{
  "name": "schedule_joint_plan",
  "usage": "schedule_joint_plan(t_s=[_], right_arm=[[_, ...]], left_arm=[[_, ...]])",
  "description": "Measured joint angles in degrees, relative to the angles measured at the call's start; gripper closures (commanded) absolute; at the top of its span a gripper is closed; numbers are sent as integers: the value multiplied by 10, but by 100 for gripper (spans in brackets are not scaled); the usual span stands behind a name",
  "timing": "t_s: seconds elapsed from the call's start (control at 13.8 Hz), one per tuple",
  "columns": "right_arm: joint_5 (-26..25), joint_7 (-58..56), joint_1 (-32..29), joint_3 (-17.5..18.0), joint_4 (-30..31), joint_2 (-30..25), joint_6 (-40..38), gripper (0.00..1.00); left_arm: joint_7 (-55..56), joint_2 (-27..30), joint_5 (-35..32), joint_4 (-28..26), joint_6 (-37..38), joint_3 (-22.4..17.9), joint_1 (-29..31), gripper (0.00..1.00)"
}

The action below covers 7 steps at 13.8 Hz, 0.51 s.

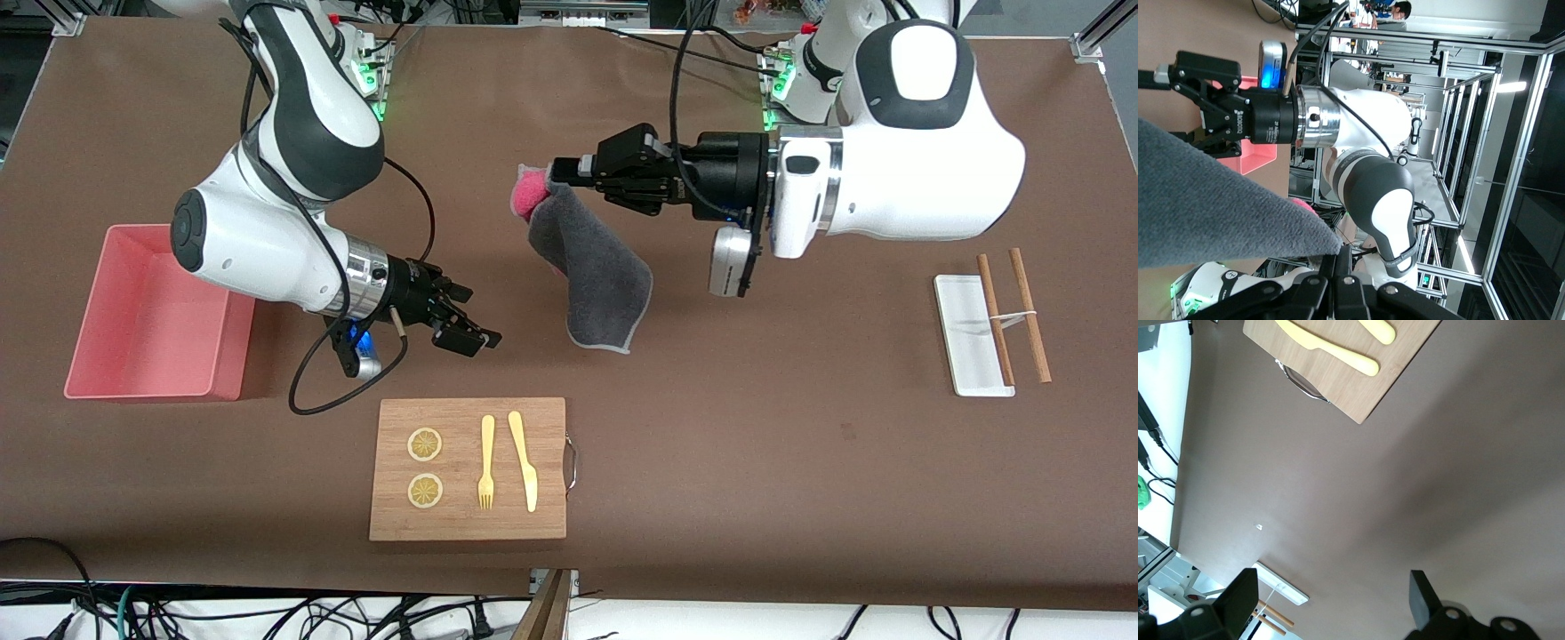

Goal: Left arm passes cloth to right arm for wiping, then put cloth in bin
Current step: 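Hold the hanging cloth out toward the right gripper with the left gripper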

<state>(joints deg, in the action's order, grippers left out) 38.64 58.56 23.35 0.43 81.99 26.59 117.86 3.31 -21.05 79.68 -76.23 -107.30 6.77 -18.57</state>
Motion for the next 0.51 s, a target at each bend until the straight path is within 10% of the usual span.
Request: schedule_joint_plan(t_s=[0.51], right_arm=[[7, 0, 0, 0, -21, 1, 7, 0]], left_arm=[[-88, -5, -107, -5, 54, 0, -10, 100]])
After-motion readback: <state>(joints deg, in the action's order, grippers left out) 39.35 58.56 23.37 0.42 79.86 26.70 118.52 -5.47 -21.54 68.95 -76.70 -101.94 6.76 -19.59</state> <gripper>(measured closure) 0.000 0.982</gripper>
